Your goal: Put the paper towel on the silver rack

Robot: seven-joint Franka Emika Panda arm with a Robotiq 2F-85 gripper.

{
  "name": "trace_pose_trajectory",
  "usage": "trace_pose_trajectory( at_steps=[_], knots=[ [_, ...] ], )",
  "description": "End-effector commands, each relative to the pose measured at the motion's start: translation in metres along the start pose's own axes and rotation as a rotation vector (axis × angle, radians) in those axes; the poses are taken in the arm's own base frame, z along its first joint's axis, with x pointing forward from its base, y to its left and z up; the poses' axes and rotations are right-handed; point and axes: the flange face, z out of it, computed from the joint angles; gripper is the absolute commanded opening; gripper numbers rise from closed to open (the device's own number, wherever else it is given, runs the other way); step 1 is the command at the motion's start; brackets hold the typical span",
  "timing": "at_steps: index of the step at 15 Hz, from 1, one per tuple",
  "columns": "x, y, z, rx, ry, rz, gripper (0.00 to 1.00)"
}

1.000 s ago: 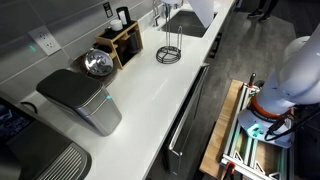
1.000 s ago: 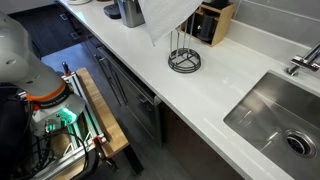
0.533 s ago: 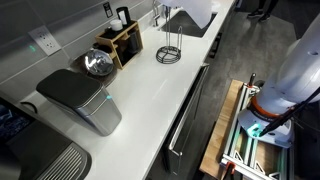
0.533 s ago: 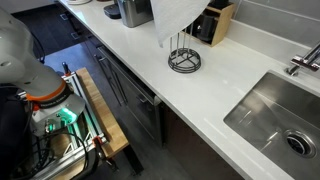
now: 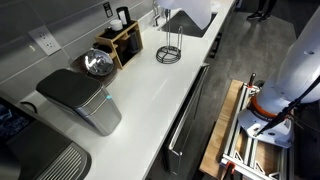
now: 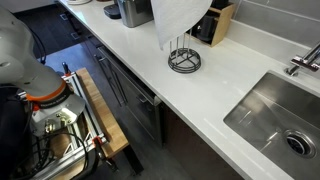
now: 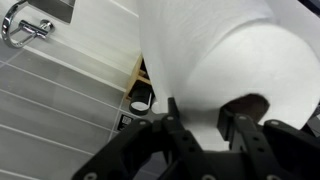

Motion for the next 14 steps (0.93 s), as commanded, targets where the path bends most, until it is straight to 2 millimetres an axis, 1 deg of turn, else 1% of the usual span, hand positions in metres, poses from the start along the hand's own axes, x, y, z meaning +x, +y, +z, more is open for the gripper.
trace_pose_trajectory(
  at_steps=[1, 12, 13, 14],
  knots=[
    [0.002, 0.000, 0.005, 0.013, -0.045, -0.022, 0.15],
    [0.017, 0.009, 0.031, 0.008, -0.119, -0.020, 0.15],
    [0.018, 0.009, 0.033, 0.008, -0.123, -0.022, 0.18],
    [0.019, 0.010, 0.034, 0.008, -0.127, -0.022, 0.17]
  ],
)
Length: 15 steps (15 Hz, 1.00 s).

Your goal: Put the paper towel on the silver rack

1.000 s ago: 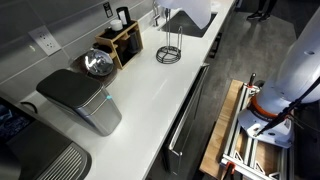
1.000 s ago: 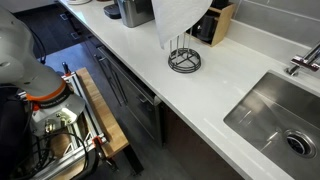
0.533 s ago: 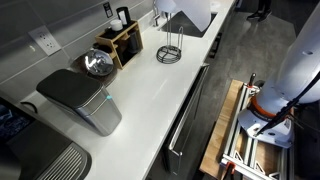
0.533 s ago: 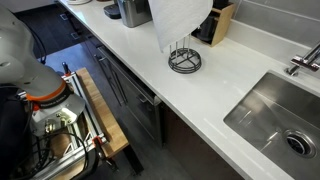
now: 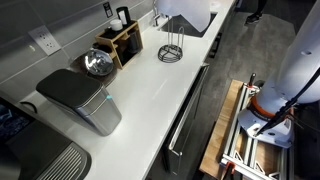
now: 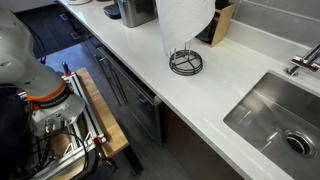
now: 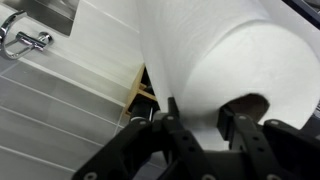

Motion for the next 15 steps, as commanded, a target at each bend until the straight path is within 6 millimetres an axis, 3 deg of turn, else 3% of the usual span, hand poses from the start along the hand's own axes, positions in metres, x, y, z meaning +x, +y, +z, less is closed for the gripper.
trace_pose_trajectory(
  at_steps=[1, 3, 8, 12, 15],
  knots=[
    [0.003, -0.002, 0.001, -0.001, -0.044, -0.012, 0.28],
    [0.003, -0.001, 0.004, 0.001, -0.055, -0.011, 0.64],
    [0.004, -0.002, 0.006, 0.007, -0.065, -0.013, 0.99],
    [0.003, -0.004, -0.001, 0.001, -0.058, -0.010, 1.00],
    [-0.001, -0.012, -0.018, -0.034, -0.056, 0.053, 1.00]
  ],
)
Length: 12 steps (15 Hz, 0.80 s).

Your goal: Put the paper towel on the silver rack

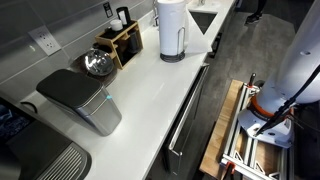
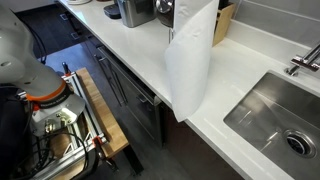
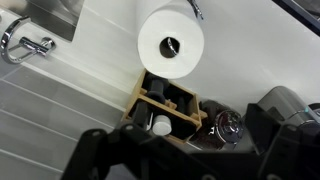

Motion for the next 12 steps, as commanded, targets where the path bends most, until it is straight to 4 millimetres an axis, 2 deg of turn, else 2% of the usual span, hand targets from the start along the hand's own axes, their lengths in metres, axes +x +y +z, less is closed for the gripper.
trace_pose_trajectory(
  at_steps=[1, 6, 12],
  knots=[
    [-0.009, -0.010, -0.025, -0.051, -0.014, 0.111, 1.00],
    [-0.035, -0.027, -0.059, -0.070, 0.058, 0.329, 1.00],
    [-0.054, -0.043, -0.086, -0.130, 0.192, 0.399, 1.00]
  ],
)
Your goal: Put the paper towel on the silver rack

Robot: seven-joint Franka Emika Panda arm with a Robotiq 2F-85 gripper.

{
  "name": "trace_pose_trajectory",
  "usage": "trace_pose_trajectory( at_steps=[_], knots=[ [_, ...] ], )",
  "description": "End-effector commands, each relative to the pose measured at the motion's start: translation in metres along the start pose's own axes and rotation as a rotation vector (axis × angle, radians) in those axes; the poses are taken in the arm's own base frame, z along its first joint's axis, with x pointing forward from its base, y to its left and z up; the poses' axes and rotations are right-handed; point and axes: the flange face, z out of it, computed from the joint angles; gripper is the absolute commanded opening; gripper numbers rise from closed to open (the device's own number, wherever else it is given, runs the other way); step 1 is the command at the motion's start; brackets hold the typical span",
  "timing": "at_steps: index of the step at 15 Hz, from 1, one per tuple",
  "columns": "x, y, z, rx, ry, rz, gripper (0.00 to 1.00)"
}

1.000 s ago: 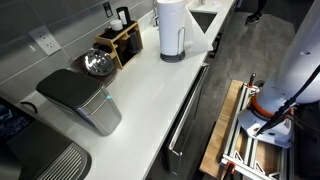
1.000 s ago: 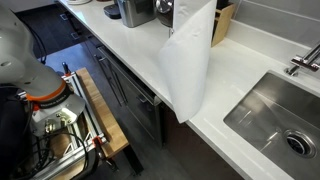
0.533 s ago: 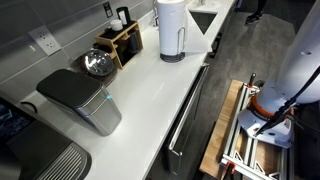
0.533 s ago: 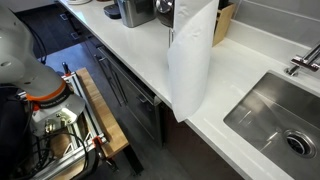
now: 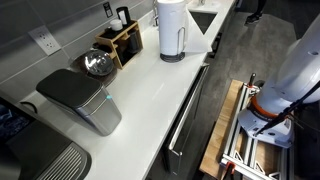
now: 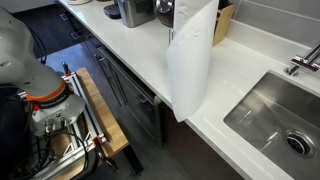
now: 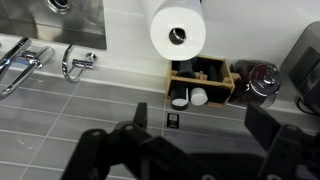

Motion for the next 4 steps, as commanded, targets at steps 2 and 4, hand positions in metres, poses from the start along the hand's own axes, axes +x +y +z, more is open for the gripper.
trace_pose_trajectory(
  at_steps=[2, 4],
  knots=[
    [-0.0048, -0.0006, -0.0076, -0.010, 0.040, 0.018, 1.00],
    [-0.0069, -0.0013, -0.0111, -0.012, 0.049, 0.019, 1.00]
  ],
)
